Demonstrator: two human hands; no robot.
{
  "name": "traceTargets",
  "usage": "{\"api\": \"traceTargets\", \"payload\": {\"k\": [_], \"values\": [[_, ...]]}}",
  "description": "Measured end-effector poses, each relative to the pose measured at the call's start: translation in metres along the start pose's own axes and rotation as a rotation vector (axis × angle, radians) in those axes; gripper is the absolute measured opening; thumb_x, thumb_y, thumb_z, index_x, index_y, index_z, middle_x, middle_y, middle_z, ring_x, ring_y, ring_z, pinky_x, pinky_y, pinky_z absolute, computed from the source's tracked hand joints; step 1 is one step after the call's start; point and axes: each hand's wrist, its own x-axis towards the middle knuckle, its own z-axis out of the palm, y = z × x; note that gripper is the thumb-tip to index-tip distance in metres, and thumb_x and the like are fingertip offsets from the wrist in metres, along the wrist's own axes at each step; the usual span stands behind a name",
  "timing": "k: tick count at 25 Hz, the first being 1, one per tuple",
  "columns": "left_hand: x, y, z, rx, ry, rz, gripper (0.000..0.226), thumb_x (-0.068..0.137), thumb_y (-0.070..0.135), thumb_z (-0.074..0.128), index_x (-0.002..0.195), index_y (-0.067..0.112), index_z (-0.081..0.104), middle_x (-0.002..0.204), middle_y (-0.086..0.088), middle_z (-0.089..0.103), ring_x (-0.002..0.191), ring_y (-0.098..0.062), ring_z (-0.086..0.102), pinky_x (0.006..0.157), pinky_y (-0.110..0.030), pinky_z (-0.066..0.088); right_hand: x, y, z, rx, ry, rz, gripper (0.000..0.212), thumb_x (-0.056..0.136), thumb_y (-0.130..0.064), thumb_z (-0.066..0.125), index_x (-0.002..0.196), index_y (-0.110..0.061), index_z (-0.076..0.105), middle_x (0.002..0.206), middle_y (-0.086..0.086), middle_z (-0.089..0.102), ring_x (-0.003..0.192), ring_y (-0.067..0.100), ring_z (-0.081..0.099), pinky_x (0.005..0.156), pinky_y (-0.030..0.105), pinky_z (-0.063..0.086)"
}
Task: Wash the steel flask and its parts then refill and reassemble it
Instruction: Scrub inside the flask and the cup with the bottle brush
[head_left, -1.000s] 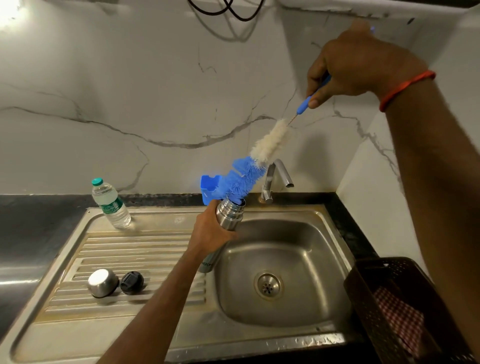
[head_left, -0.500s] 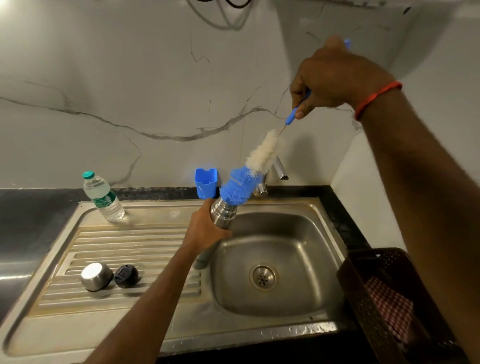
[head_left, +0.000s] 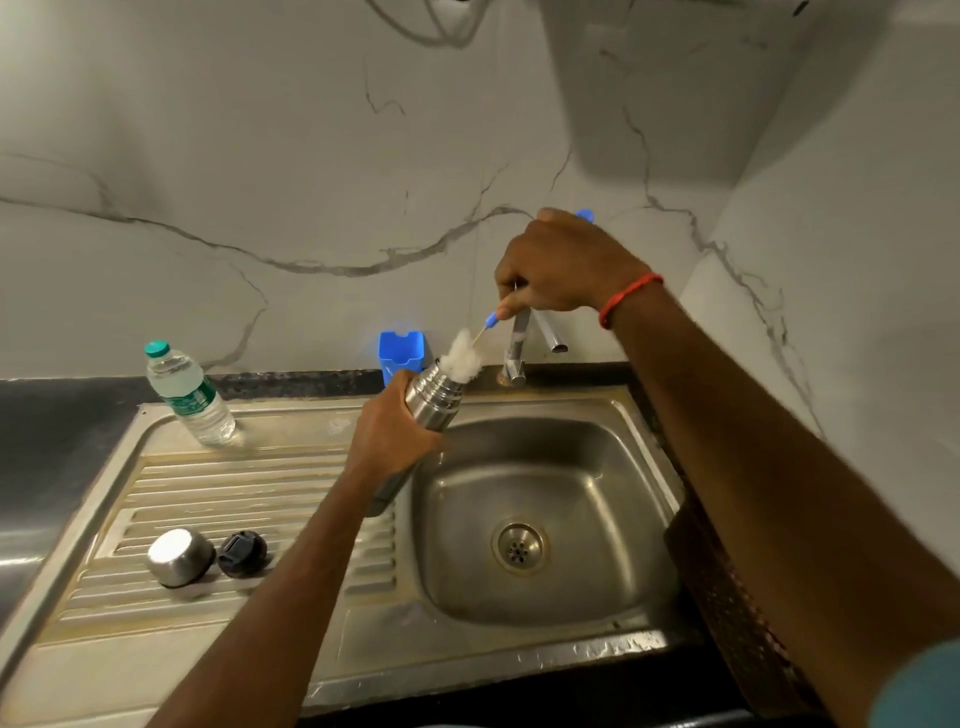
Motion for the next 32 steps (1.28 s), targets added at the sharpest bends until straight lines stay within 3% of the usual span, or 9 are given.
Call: {"api": "traceTargets", "payload": {"k": [3,8,11,14,16,21,24,27,32], "values": [[0.002,0.012,-0.004,0.035,-0.013,0.033,0.075,0.051,0.033,0.091,0.115,0.030,0.051,0.102,0.006,0.066,0.087,-0.017,0.067,0.077,-0.038,0.060,-0.004,-0.018,0.019,-0.040,0.116,0.053,0.031,0.091,-0.055,0.059,0.094,-0.028,0.074,0.081,-0.007,0.064,0.075,0.013,0.052,0.079,0.031,0.031],[0.002,0.021,-0.017,0.174,-0.009,0.041,0.085,0.057,0.025,0.093,0.130,0.028,0.049,0.103,0.003,0.063,0.085,-0.019,0.065,0.074,-0.037,0.058,-0.023,-0.014,0.031,0.068,-0.005,0.092,0.037,0.093,-0.060,0.053,0.097,-0.030,0.076,0.079,-0.011,0.067,0.070,0.011,0.058,0.063,0.029,0.036],[0.007,0.022,-0.033,0.309,0.030,0.051,0.080,0.058,0.027,0.093,0.125,0.029,0.050,0.101,0.001,0.065,0.085,-0.025,0.064,0.078,-0.044,0.057,-0.038,0.013,0.016,0.111,0.056,0.187,0.038,0.093,-0.060,0.054,0.096,-0.031,0.077,0.072,-0.012,0.067,0.067,0.009,0.058,0.067,0.030,0.044],[0.007,0.037,-0.022,0.323,-0.007,0.119,0.077,0.056,0.029,0.092,0.121,0.031,0.050,0.100,0.001,0.068,0.084,-0.027,0.065,0.079,-0.045,0.057,-0.032,-0.025,0.032,0.067,0.121,0.159,0.035,0.094,-0.056,0.053,0.092,-0.029,0.075,0.063,-0.012,0.051,0.064,0.012,0.053,0.066,0.030,0.033],[0.005,0.037,-0.021,0.319,-0.035,0.133,0.080,0.055,0.032,0.091,0.124,0.033,0.049,0.101,0.002,0.068,0.084,-0.024,0.065,0.079,-0.044,0.058,-0.040,-0.031,0.043,0.096,0.072,0.143,0.036,0.096,-0.054,0.049,0.090,-0.029,0.073,0.071,-0.010,0.057,0.069,0.014,0.057,0.064,0.029,0.030],[0.010,0.037,-0.041,0.441,0.017,0.132,0.075,0.057,0.031,0.090,0.122,0.031,0.052,0.095,0.007,0.063,0.081,-0.023,0.058,0.082,-0.046,0.052,-0.061,0.002,0.027,0.181,0.067,0.285,0.038,0.096,-0.056,0.051,0.072,-0.032,0.067,0.057,-0.013,0.051,0.056,0.009,0.051,0.064,0.029,0.043],[0.006,0.046,-0.027,0.372,-0.019,0.190,0.076,0.056,0.031,0.090,0.122,0.031,0.050,0.097,0.005,0.065,0.082,-0.024,0.062,0.082,-0.045,0.055,-0.039,-0.041,0.044,0.106,0.134,0.204,0.039,0.094,-0.057,0.049,0.080,-0.028,0.071,0.062,-0.009,0.051,0.065,0.016,0.056,0.064,0.031,0.037],[0.009,0.038,-0.041,0.411,-0.019,0.174,0.077,0.057,0.033,0.089,0.124,0.032,0.051,0.097,0.003,0.067,0.081,-0.024,0.063,0.077,-0.041,0.054,-0.055,-0.016,0.037,0.155,0.048,0.244,0.041,0.096,-0.060,0.046,0.088,-0.030,0.073,0.068,-0.012,0.059,0.065,0.010,0.055,0.060,0.027,0.032],[0.008,0.049,-0.036,0.458,0.002,0.243,0.074,0.057,0.034,0.088,0.122,0.032,0.052,0.095,0.008,0.061,0.081,-0.019,0.057,0.081,-0.043,0.052,-0.056,-0.016,0.030,0.101,0.094,0.267,0.043,0.096,-0.060,0.046,0.089,-0.029,0.075,0.064,-0.010,0.061,0.061,0.010,0.055,0.064,0.029,0.042]]}}
